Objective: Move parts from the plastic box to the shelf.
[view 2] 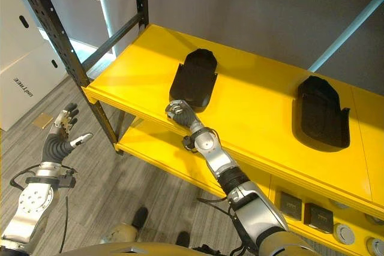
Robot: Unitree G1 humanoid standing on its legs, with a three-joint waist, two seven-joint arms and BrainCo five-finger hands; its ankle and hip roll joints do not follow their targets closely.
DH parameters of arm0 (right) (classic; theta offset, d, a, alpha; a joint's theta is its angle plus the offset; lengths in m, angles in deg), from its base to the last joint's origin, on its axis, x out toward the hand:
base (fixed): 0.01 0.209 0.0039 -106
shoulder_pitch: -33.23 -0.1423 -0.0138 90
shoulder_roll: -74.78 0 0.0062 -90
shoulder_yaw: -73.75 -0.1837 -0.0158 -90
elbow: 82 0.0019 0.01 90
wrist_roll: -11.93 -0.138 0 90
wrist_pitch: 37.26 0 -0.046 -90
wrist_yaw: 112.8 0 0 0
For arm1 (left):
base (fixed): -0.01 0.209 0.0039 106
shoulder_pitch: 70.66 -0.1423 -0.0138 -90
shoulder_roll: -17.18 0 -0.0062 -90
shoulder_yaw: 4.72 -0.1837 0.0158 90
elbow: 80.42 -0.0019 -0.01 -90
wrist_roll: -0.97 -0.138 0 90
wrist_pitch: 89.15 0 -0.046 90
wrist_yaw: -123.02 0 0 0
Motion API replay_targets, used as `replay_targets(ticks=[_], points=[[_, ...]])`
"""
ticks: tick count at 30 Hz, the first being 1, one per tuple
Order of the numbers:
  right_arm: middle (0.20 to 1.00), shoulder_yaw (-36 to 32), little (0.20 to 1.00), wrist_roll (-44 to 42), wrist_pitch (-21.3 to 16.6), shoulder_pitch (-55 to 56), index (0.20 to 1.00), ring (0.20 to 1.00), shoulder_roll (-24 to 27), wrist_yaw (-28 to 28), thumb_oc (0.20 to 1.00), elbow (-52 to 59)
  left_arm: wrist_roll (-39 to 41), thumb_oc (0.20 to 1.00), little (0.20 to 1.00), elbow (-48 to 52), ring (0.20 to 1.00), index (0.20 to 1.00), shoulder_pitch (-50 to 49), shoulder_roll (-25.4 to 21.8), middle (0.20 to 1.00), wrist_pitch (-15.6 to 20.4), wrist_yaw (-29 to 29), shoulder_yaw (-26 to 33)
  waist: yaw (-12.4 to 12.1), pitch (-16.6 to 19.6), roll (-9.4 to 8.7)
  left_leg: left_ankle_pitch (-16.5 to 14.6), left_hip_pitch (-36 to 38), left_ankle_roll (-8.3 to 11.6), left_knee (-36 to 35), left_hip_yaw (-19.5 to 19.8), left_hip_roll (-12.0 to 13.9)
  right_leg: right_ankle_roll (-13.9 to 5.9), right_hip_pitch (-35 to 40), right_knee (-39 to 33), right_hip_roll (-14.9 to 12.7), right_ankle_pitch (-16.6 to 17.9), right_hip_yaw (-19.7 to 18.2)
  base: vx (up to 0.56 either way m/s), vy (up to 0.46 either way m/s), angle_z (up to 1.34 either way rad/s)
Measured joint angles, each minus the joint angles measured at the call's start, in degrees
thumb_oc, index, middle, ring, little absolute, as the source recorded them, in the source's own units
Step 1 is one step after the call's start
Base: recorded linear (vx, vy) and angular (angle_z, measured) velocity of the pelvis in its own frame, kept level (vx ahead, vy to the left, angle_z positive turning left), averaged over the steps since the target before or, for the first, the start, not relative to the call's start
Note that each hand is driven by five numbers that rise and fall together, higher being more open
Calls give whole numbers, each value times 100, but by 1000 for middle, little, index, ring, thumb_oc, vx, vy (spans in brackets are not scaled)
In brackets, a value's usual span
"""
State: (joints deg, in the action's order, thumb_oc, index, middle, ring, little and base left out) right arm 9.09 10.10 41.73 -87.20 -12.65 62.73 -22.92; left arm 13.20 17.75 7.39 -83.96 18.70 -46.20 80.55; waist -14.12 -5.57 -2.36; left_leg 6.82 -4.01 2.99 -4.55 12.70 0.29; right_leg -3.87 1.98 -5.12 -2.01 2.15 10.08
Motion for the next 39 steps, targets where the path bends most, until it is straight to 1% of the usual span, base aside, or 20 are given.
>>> replay_targets(ticks=[10,13,14,15,16,17,18,19,20,21,22,23,26,27,28,30,31,32,35,39], points=[[200,47,200,-10,31,-34,200,200,15,9,200,68,14,1000,1000,-1,1000,1000,76,0,1000,-1,2,-5,67,-2,-6,-1,-3,0,0,-14,0,1,-11,0,-1,1,-13,0,0,0],[200,-30,200,-24,43,610,200,200,221,60,200,1703,2,1000,1000,-9,1000,1000,137,8,1000,-41,6,-2,339,-12,-23,-4,40,-6,2,-103,0,7,-40,4,-11,9,-101,-16,19,-10],[200,-30,200,-24,43,610,200,200,221,60,200,1703,2,1000,1000,-9,1000,1000,137,8,1000,-41,6,-2,339,-12,-23,-4,40,-6,2,-103,0,7,-40,4,-11,9,-101,-8,8,-11],[200,-390,200,-116,26,1330,200,200,446,180,200,2929,-8,1000,1000,-5,1000,1000,165,45,1000,-43,12,24,343,-14,-16,-13,48,-14,0,-169,-7,6,-17,3,-26,8,-132,-5,4,-5],[200,-390,200,-116,26,1330,200,200,446,180,200,2929,-8,1000,1000,-5,1000,1000,165,45,1000,-43,12,24,343,-14,-16,-13,48,-14,0,-169,-7,6,-17,3,-26,8,-132,-31,18,-19],[200,-658,200,-234,-196,1864,200,200,682,302,200,3708,-11,1000,1000,-5,1000,1000,134,48,1000,-50,39,44,461,-14,-11,-27,103,-27,0,-195,-16,3,11,2,-33,10,-192,-27,23,-15],[369,-805,369,-291,-232,2049,369,369,833,351,369,3902,-19,1000,1000,-5,1000,1000,164,52,1000,-54,36,32,664,-5,-9,-30,144,-30,1,-207,-21,0,32,3,-41,13,-205,-82,50,-16],[903,-1289,903,-370,-272,2604,903,903,1020,521,903,4527,-125,1000,1000,22,1000,1000,215,109,1000,-47,22,50,758,-3,8,-31,148,-33,-1,-245,-26,-2,44,4,-51,14,-206,-55,36,-1],[903,-1289,903,-370,-272,2604,903,903,1020,521,903,4527,-125,1000,1000,22,1000,1000,215,109,1000,-47,22,50,758,-3,8,-31,148,-33,-1,-245,-26,-2,44,4,-51,14,-206,-27,31,-24],[1000,-1665,1000,-465,-355,3087,1000,1000,1223,676,1000,4962,-135,1000,1000,11,1000,1000,173,139,1000,-50,25,85,968,8,28,-47,217,-49,1,-341,-18,-9,30,5,-51,31,-331,27,4,-23],[1000,-1665,1000,-465,-355,3087,1000,1000,1223,676,1000,4962,-135,1000,1000,11,1000,1000,173,139,1000,-50,25,85,968,8,28,-47,217,-49,1,-341,-18,-9,30,5,-51,31,-331,-7,23,-38],[1000,-1890,1000,-481,-395,3441,1000,1000,1379,755,1000,5181,-154,1000,1000,12,1000,1000,169,149,1000,-50,5,132,1194,34,70,-70,257,-70,-5,-391,-14,-12,59,5,-64,49,-347,-34,19,-15],[1000,-1996,1000,-499,-398,3668,1000,1000,1348,801,1000,5239,-241,1000,1000,11,1000,1000,170,213,1000,-50,7,202,1375,91,106,-108,312,-73,-2,-499,4,-20,58,2,-51,63,-477,-78,36,-24],[1000,-2077,1000,-500,-410,3933,1000,1000,1302,884,1000,5257,-261,1000,1000,12,1000,1000,190,296,1000,-49,4,215,1512,189,161,-104,313,-83,-1,-567,1,-29,12,5,-58,82,-522,-29,14,-9],[1000,-2077,1000,-500,-410,3933,1000,1000,1302,884,1000,5257,-261,1000,1000,12,1000,1000,190,296,1000,-49,4,215,1512,189,161,-104,313,-83,-1,-567,1,-29,12,5,-58,82,-522,-47,23,-39],[1000,-2060,1000,-509,-409,4418,1000,1000,1115,1018,1000,5185,-358,1000,1000,11,1000,1000,209,445,1000,-49,-1,182,1741,304,330,-129,376,-119,-5,-774,-2,-85,5,5,-73,123,-725,-60,45,-39],[1000,-2060,1000,-509,-409,4418,1000,1000,1115,1018,1000,5185,-358,1000,1000,11,1000,1000,209,445,1000,-49,-1,182,1741,304,330,-129,376,-119,-5,-774,-2,-85,5,5,-73,123,-725,-51,43,-27],[1000,-2013,1000,-599,-458,4558,1000,1000,1011,1074,1000,4992,-360,1000,1000,7,1000,1000,273,458,1000,-51,-3,94,1888,323,321,-139,436,-117,0,-878,4,-79,-36,6,-65,138,-876,-8,9,-18],[1000,-1928,1000,-801,-439,4666,1000,1000,758,1175,1000,4284,-404,1000,1000,4,1000,1000,273,474,1000,-43,-28,-12,1916,430,334,-251,475,-121,-35,-1143,42,-39,-119,18,-53,158,-1086,-23,33,-49],[1000,-1678,1000,-797,-360,4774,1000,1000,843,1192,1000,4018,-494,1000,1000,-2,1000,1000,278,467,1000,-43,-83,-43,2003,488,298,-265,511,-135,-37,-1261,52,-52,-119,15,-56,196,-1192,-23,13,-21]])
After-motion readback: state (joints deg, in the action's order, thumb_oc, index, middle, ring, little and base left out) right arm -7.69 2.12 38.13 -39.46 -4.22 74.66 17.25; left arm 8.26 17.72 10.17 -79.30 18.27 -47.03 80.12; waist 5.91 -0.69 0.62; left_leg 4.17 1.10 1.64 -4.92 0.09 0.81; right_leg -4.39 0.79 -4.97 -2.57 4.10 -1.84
